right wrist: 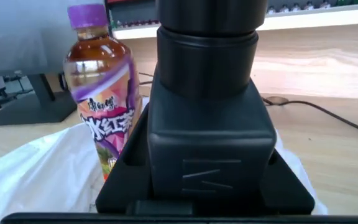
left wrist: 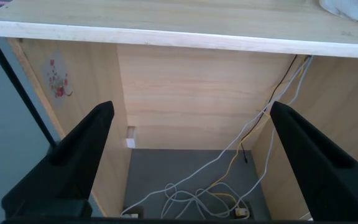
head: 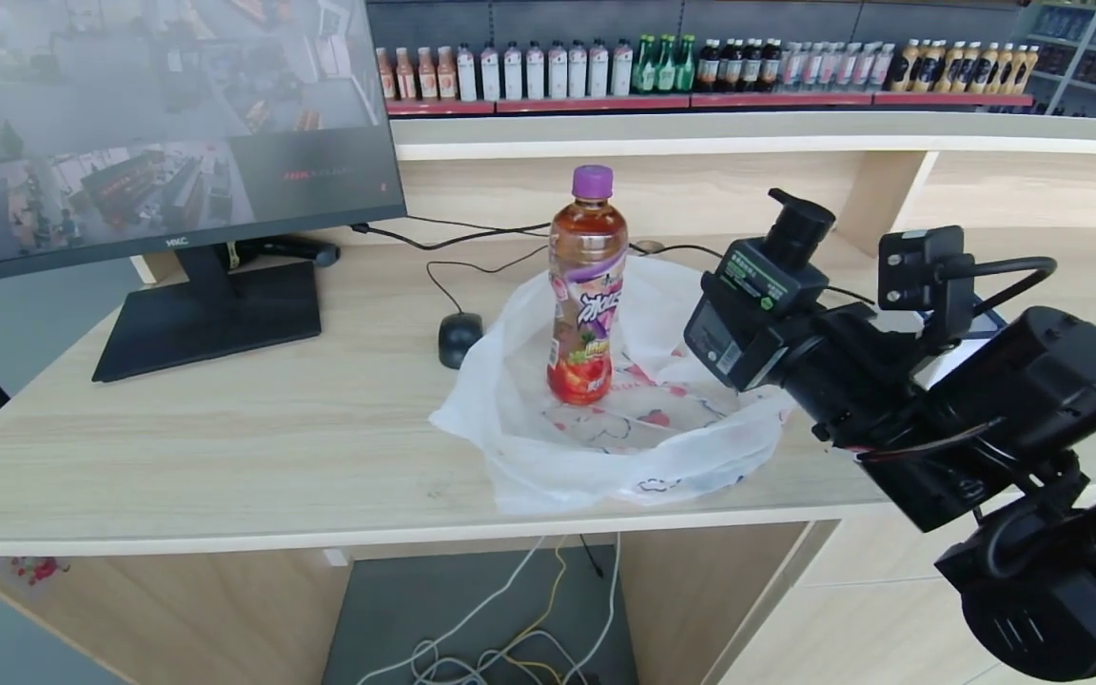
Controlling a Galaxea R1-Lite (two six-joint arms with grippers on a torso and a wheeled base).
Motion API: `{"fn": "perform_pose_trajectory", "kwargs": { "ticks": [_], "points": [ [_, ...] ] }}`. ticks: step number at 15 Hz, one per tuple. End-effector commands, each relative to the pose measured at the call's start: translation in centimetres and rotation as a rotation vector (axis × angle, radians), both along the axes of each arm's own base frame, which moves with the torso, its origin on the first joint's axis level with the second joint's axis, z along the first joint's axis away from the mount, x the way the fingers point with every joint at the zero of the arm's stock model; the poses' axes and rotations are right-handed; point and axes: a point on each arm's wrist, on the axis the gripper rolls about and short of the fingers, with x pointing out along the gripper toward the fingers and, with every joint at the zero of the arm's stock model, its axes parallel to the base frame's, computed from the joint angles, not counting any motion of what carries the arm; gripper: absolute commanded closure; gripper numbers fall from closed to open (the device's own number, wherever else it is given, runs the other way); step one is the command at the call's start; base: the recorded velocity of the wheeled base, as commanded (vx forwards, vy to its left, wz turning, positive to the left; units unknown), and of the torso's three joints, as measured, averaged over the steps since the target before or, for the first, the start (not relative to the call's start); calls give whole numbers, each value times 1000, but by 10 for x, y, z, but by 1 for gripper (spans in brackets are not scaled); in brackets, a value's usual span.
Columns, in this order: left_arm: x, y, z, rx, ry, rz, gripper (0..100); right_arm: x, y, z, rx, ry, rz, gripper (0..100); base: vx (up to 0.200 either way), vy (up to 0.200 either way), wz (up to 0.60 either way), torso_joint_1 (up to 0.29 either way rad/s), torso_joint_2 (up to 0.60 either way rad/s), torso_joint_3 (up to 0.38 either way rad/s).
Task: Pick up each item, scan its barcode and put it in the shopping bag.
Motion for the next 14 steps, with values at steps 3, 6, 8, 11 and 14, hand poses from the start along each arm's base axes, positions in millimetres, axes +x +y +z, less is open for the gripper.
{"fn": "perform_pose_trajectory", "kwargs": {
  "ticks": [3,6,8,11,14],
  "points": [
    [0,0,0,-1,0,1,0,8,11,-20,-32,53,16,100,0,0,0,0,0,0],
    [0,0,0,-1,0,1,0,17,16,-27,-37,65,15,100,0,0,0,0,0,0],
    [0,0,0,-1,0,1,0,18,18,-30,-40,70,18,100,0,0,0,0,0,0],
    [0,0,0,1,0,1,0,21,17,-33,-33,86,17,100,0,0,0,0,0,0],
    [0,0,0,1,0,1,0,23,17,-38,-40,98,12,100,0,0,0,0,0,0]
  ]
}}
